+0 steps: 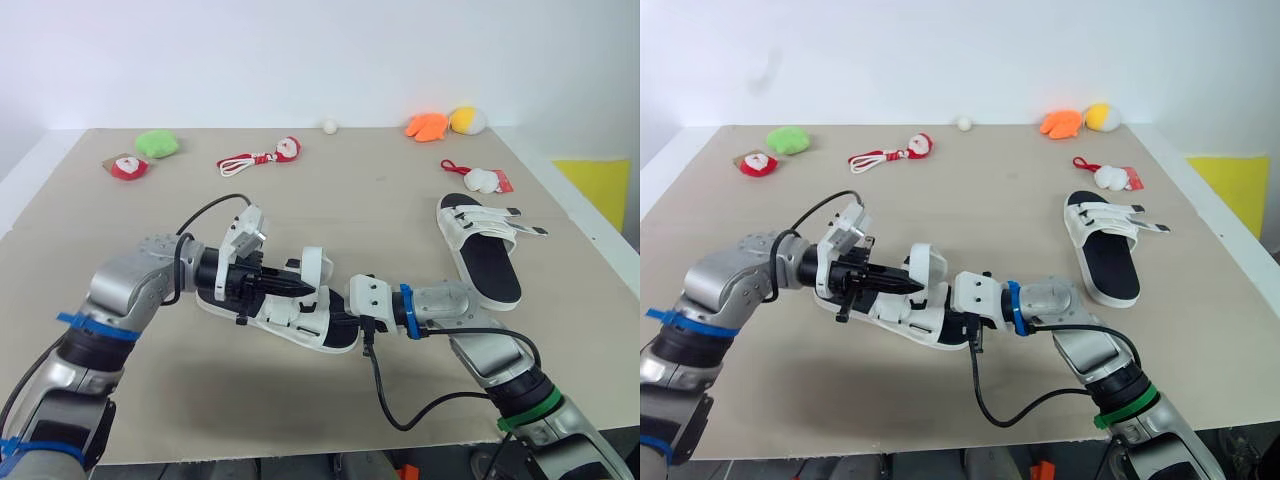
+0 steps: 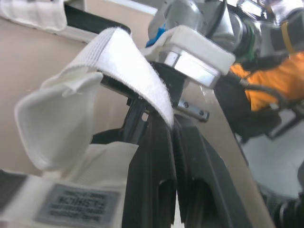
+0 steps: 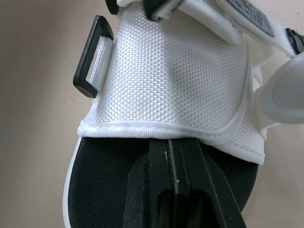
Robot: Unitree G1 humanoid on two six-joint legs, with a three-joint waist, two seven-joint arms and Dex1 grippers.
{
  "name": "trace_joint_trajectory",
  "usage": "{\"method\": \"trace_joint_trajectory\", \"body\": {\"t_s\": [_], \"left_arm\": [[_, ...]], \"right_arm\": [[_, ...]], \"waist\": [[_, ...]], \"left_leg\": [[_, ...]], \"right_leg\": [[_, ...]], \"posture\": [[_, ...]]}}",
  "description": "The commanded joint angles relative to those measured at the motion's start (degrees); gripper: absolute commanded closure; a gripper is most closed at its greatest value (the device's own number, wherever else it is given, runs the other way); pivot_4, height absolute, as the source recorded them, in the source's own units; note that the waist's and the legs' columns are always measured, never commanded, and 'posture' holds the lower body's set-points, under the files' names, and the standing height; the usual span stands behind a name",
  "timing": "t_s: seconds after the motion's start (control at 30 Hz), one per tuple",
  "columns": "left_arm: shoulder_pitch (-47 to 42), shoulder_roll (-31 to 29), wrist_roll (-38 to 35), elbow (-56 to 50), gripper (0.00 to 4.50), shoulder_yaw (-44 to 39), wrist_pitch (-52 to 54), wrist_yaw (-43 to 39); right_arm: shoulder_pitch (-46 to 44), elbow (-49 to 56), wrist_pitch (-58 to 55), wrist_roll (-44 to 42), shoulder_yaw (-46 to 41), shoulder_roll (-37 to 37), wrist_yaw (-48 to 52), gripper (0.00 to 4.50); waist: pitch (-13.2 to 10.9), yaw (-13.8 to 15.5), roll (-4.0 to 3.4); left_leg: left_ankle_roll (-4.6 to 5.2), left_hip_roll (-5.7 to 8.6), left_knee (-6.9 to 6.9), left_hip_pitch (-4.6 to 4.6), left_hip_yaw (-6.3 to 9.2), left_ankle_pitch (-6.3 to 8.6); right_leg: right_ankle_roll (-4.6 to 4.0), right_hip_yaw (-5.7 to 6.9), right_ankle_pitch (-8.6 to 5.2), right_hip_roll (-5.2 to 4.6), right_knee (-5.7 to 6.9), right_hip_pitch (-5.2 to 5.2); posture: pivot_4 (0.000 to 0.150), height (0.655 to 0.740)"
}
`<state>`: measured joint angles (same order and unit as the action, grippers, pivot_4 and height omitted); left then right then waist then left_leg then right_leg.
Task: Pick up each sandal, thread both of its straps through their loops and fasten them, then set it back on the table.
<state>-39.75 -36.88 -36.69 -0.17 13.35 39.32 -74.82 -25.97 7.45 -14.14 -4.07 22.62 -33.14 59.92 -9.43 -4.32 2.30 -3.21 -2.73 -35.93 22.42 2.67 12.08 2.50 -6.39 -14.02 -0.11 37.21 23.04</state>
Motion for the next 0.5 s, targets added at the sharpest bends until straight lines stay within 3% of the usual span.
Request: {"method": "trace_joint_trajectory", "body": {"t_s": [0.03,0.27,0.5], "left_arm": [[-5.4,1.7,2.5,7.0,4.37,2.0,-2.8,-7.3],[-11.6,4.1,8.2,16.9,4.37,7.2,-6.9,-16.8],[-13.3,4.2,9.3,19.6,4.37,13.3,-10.1,-17.7]], "right_arm": [[1.4,-4.7,-1.6,3.8,3.3,-0.4,0.0,4.5],[2.0,-3.9,-2.1,3.9,2.9,-0.5,-0.6,4.5],[3.2,-2.3,-3.0,3.8,2.3,-1.0,-1.3,4.5]], "waist": [[0.0,0.0,0.0],[0.0,-0.1,-0.01],[0.0,-0.1,0.0]], "left_leg": [[0.01,0.0,-0.01,0.0,0.0,-0.01],[0.04,-0.01,-0.02,0.01,0.02,-0.02],[0.04,-0.01,-0.02,0.04,0.03,-0.02]], "right_leg": [[-0.01,0.0,0.01,0.0,0.0,0.0],[0.01,-0.01,0.03,0.04,0.04,0.01],[0.05,-0.03,0.05,0.04,0.04,0.02]], "posture": [[0.15,0.74],[0.15,0.74],[0.15,0.74]]}}
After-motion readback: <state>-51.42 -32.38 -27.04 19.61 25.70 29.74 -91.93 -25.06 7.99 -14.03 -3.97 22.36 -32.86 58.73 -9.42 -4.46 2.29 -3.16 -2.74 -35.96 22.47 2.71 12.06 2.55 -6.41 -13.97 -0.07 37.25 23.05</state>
